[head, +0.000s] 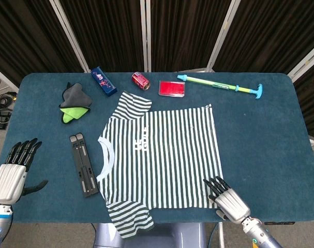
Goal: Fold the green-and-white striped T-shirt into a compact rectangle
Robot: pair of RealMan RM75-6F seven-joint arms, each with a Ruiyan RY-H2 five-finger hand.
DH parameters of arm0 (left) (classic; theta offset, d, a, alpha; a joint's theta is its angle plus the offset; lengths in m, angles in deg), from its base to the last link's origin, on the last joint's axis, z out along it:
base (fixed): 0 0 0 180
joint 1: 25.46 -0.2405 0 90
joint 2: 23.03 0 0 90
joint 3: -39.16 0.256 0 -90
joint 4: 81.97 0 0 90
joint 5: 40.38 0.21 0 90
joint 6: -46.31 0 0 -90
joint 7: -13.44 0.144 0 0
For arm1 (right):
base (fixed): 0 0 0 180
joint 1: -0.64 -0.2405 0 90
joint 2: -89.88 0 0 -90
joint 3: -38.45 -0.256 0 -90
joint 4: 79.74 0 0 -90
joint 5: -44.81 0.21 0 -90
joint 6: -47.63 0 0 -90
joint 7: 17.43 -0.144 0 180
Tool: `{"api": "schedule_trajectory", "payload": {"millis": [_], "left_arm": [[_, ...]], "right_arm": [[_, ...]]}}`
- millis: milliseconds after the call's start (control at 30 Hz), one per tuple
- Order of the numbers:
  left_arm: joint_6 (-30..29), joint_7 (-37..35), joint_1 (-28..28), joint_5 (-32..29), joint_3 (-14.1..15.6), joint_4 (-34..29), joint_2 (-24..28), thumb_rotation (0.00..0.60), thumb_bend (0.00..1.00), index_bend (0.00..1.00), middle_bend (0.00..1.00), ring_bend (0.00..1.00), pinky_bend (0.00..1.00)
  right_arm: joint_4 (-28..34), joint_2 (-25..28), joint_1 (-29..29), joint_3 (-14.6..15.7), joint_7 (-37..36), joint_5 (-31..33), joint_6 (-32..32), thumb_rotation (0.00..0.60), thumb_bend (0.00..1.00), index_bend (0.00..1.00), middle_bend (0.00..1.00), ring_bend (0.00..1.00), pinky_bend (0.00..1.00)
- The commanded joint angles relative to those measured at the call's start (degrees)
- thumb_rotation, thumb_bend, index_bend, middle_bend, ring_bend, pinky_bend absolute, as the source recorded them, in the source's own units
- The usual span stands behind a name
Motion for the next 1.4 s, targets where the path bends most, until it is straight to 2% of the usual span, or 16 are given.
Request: {"api": "schedule_trajectory", "payload": {"millis": [33, 367, 867, 1033, 1233, 1267, 1333, 1400], "left_arm": [[0.12, 0.01, 0.05, -0.09, 0.03, 0.02, -0.03, 0.600, 0.00, 0.00, 0.00, 0.00, 0.00], [0.02, 0.03, 0.06, -0.06, 0.06, 0.01, -0.09, 0.600, 0.00, 0.00, 0.00, 0.00, 0.00], [-0.03, -0.09, 0.10, -0.18, 0.07, 0.12, -0.06, 0.600, 0.00, 0.00, 0.00, 0.00, 0.00], [0.27, 0.10, 0.22, -0.08, 0.22, 0.31, -0.25, 0.600, 0.00, 0.00, 0.00, 0.00, 0.00], [0.05, 0.14, 0.60, 1.94, 0.56, 0.94, -0.93, 0.600, 0.00, 0.00, 0.00, 0.00, 0.00], [-0.15, -0.53, 0.81, 3.36, 0.82, 1.52, -1.34, 0.600, 0.00, 0.02, 0.00, 0.00, 0.00], [-0.07, -1.30, 1.22, 5.23, 1.31, 2.64, -1.97, 0.600, 0.00, 0.12, 0.00, 0.00, 0.00], [0.57, -2.03, 1.86, 6.98, 1.91, 3.82, -2.71, 0.600, 0.01, 0.19, 0.00, 0.00, 0.00]], "right_arm": [[-1.19, -0.58, 0.33, 0.16, -0.26, 0.43, 0.49, 0.600, 0.15, 0.51, 0.00, 0.00, 0.00], [-5.31, -2.65, 0.57, 0.47, -0.19, -0.23, 2.66, 0.600, 0.17, 0.51, 0.00, 0.00, 0.00], [-6.36, -3.35, 0.05, 0.33, -1.43, -0.19, 4.68, 0.600, 0.33, 0.53, 0.00, 0.00, 0.00], [-5.96, -3.39, -0.12, 0.11, -2.62, 0.28, 5.06, 0.600, 0.39, 0.59, 0.00, 0.00, 0.00], [-5.86, -3.84, -0.41, -0.29, -3.31, 0.67, 5.42, 0.600, 0.40, 0.68, 0.00, 0.00, 0.00], [-5.88, -3.90, -0.49, -0.30, -3.44, 0.60, 5.58, 0.600, 0.41, 0.68, 0.00, 0.00, 0.00], [-6.02, -3.96, -0.55, -0.26, -3.51, 0.46, 5.84, 0.600, 0.41, 0.69, 0.00, 0.00, 0.00], [-6.13, -4.01, -0.59, -0.19, -3.55, 0.39, 5.98, 0.600, 0.41, 0.70, 0.00, 0.00, 0.00]]}}
